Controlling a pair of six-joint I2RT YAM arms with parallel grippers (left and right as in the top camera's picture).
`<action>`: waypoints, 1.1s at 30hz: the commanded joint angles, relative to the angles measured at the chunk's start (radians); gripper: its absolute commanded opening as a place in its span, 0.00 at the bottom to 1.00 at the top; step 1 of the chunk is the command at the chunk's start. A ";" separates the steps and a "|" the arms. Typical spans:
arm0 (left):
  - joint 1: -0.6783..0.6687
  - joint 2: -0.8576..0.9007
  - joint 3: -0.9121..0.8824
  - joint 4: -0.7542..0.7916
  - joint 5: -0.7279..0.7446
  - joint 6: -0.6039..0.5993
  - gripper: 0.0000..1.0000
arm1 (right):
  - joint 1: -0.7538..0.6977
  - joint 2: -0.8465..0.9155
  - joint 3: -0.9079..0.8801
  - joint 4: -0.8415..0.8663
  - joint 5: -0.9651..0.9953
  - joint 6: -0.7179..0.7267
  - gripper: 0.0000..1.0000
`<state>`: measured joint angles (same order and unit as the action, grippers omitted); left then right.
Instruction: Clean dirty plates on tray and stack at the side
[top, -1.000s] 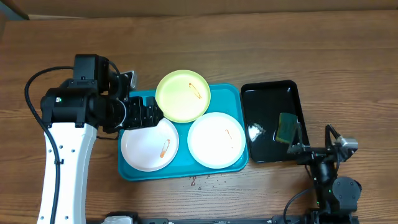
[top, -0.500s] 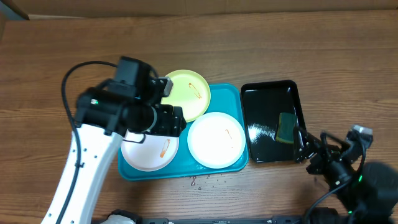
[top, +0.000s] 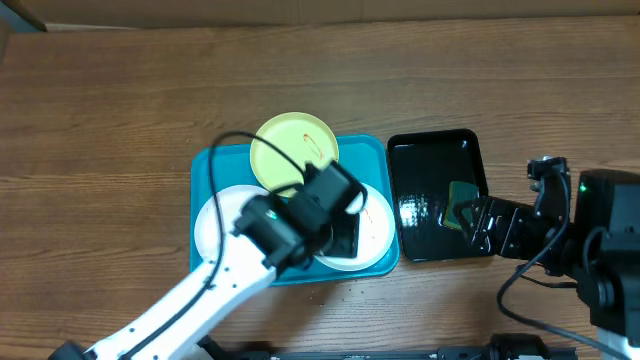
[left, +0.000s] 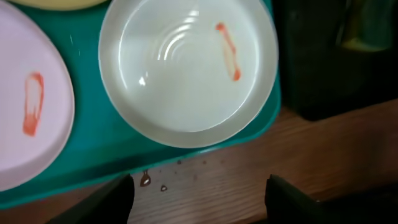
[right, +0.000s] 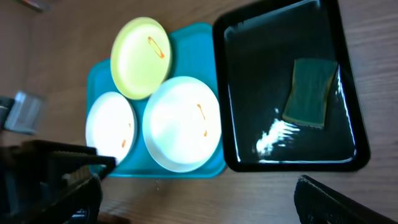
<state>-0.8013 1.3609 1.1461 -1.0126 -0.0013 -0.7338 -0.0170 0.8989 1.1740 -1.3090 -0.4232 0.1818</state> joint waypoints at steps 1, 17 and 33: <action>-0.011 0.000 -0.105 0.048 -0.085 -0.146 0.69 | 0.008 0.030 0.010 -0.023 0.032 -0.016 1.00; 0.018 0.000 -0.176 0.183 -0.094 -0.022 0.90 | 0.048 0.465 0.010 0.027 0.254 0.115 0.72; 0.345 0.000 0.078 -0.109 0.086 0.195 0.82 | 0.095 0.517 -0.017 0.029 0.331 0.168 0.85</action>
<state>-0.4599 1.3636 1.2446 -1.1030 0.0460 -0.5819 0.0628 1.4303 1.1732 -1.2968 -0.1268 0.3218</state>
